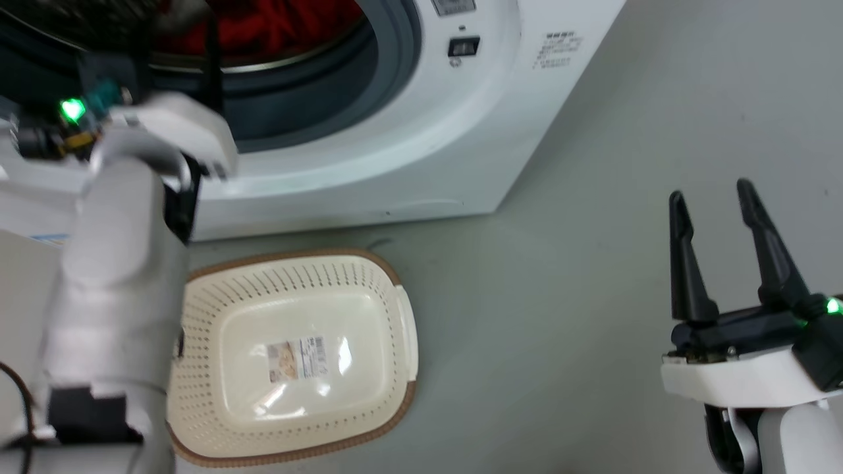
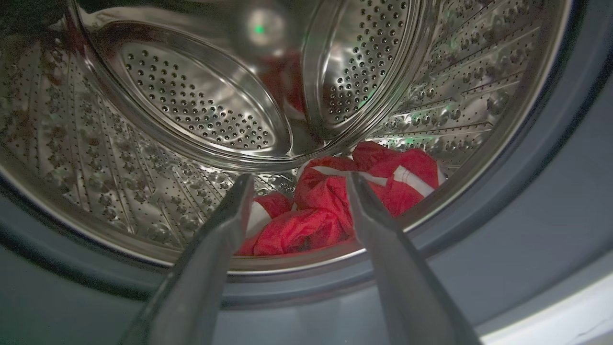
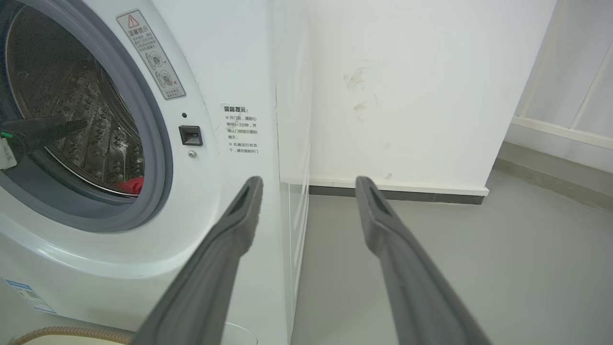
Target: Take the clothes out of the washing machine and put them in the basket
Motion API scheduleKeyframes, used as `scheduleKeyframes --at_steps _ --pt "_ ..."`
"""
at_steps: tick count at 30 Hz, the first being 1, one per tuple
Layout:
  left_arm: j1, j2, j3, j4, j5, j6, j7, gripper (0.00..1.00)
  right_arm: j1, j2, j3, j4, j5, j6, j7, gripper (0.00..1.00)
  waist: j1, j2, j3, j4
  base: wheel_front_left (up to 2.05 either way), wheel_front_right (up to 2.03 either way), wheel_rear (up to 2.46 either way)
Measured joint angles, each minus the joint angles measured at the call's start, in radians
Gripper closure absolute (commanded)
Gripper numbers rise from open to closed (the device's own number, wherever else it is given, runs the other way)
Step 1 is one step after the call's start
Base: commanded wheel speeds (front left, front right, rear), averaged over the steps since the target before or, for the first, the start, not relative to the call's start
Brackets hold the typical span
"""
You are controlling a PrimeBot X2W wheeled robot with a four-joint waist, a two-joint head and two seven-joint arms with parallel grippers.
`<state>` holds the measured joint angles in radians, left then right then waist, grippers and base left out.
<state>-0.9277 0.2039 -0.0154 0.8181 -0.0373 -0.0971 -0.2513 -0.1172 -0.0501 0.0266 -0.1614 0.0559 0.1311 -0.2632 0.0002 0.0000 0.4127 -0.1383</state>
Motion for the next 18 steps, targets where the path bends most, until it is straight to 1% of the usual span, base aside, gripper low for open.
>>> scheduleKeyframes --at_steps 3,6,8,13,18 --pt "-0.122 0.03 -0.008 0.079 0.009 0.0 0.035 0.0 -0.034 0.0 0.0 -0.009 0.019 0.0 0.0 0.0 0.0 0.0 0.058 -0.02 0.0 0.0 0.0" --pt "-0.231 0.076 -0.021 0.162 0.019 -0.009 0.092 0.0 -0.061 -0.001 0.002 -0.018 0.036 0.0 0.0 0.0 0.0001 0.0 0.112 -0.042 0.0 0.0 0.0" --pt "-0.298 0.096 -0.028 0.208 0.023 -0.014 0.137 0.0 -0.073 -0.001 0.002 -0.024 0.046 0.0 0.0 0.0 0.0001 0.0 0.143 -0.058 0.0 0.0 0.0" --pt "-0.439 0.132 -0.063 0.309 0.022 -0.026 0.277 0.0 -0.093 -0.001 0.004 -0.033 0.07 0.0 0.0 0.0 0.0001 0.0 0.207 -0.096 0.0 0.0 0.0" --pt "-0.553 0.172 -0.105 0.389 0.013 -0.031 0.443 0.0 -0.111 -0.001 0.005 -0.044 0.094 0.0 0.0 0.0 0.0 0.0 0.254 -0.132 0.0 0.0 0.0"
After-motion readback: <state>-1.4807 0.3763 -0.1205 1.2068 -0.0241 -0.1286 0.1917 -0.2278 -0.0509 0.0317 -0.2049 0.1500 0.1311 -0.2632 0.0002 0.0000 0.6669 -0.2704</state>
